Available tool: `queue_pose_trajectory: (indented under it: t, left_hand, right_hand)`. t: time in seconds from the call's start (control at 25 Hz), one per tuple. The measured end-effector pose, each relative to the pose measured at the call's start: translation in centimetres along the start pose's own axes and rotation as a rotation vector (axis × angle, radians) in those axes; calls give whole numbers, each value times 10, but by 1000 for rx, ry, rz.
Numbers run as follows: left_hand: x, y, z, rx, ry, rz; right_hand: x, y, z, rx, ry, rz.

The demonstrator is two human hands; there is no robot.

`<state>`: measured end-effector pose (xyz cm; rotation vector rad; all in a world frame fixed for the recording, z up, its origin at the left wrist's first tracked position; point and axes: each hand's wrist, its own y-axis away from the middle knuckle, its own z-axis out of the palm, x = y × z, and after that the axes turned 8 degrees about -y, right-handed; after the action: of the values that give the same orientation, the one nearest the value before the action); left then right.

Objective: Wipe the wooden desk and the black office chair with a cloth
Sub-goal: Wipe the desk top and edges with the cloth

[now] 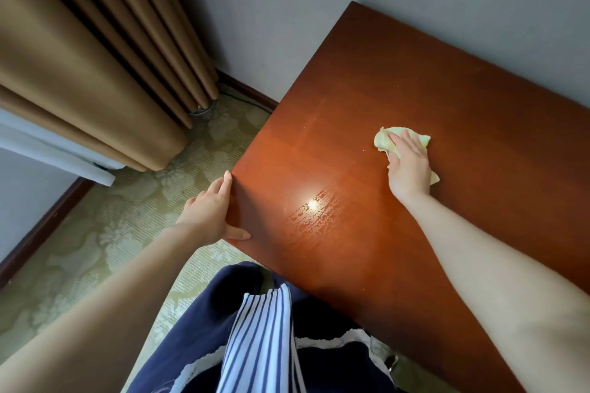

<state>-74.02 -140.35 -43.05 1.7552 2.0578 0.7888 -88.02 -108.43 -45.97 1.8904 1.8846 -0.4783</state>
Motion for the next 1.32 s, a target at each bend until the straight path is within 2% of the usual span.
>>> queue_pose_trajectory:
  t: [0.08,0.28,0.4,0.64,0.88,1.08,1.32]
  left_hand:
    - [-3,1,0,-8,33,17]
    - [-9,1,-1,-26,95,56]
    - [-16,0,-7,-36,79,82]
    - [-25,-3,-17,-56,-1,111]
    - [-31,-9,-24,-78,-84,137]
    - [-36,-7,-22,-89,20,147]
    - [-42,10,-16,-83,190,123]
  right_hand:
    - [-14,7,6,-57,-73,-52]
    - [-75,64,39,-299,-212,-404]
    - [-98,106,61,-378,-246,-544]
    - [-103,145,71,-542,-224,-634]
    - [-53,166,32,-740,-69,-774]
    - [-55,151,25,-845,47,-890]
    - [-116,119,63,-883,12,-939]
